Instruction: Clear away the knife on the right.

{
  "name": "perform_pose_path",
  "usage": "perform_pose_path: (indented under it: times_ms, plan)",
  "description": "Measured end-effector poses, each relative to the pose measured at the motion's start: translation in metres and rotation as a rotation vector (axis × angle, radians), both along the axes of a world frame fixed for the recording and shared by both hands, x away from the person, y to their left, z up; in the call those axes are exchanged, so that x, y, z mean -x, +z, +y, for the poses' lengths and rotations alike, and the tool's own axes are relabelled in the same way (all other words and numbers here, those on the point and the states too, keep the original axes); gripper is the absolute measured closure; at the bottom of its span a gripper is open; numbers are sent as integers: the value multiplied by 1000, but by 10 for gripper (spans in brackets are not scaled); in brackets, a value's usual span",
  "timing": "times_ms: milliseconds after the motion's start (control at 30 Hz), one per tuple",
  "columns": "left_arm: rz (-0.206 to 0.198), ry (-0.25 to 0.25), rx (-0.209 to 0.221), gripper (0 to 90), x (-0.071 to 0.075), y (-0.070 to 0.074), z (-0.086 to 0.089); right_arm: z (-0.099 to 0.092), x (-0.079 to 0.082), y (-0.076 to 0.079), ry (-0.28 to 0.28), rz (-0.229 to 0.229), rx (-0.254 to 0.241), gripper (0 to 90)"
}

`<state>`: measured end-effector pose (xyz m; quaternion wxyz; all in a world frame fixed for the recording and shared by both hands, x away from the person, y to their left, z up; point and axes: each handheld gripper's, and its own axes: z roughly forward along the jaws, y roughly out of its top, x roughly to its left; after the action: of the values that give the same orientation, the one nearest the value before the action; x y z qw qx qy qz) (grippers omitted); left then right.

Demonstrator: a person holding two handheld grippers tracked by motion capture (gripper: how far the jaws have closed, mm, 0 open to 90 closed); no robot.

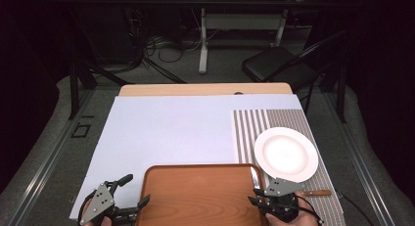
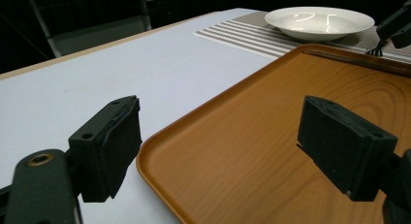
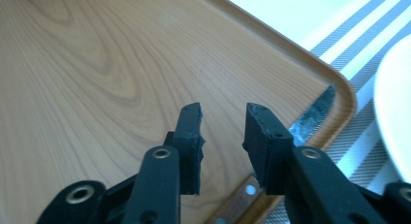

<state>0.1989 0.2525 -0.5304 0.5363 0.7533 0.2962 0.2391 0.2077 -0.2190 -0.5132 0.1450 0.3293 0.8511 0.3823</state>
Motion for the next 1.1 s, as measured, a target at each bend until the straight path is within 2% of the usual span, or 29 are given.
perform_pose_path:
  times_ms: [100,233,367,433,500,600,633,733,767,900,1033,1100]
  plan:
    - [2,1,1,156,-1,0,-1,-4,-1,2,-11,-22,18,615]
    - [0,2,1,156,0,0,-1,-10,0,4,-4,-32,82,592]
    - [1,0,0,156,0,0,0,-17,0,4,-33,-22,115,551]
    - [0,0,-1,156,0,0,0,-21,0,4,-47,-20,114,521]
    - [0,-1,-2,156,1,0,0,-25,0,4,-58,-46,100,478]
    - [0,-1,-2,156,0,0,0,-32,0,6,-78,-27,90,450]
    - [0,-2,-2,156,0,0,0,-35,-1,7,-90,-30,87,430]
    - [-1,-1,-3,156,0,0,0,-43,-2,9,-121,12,94,350]
    - [0,0,-4,156,0,0,0,-46,-3,10,-124,12,95,320]
    - [0,1,-5,156,0,0,-1,-57,-2,11,-131,27,49,260]
    - [0,-2,-4,156,0,0,-1,-67,-1,12,-156,10,40,143]
    - [1,-2,-5,156,0,0,-1,-72,-1,13,-172,-1,39,139]
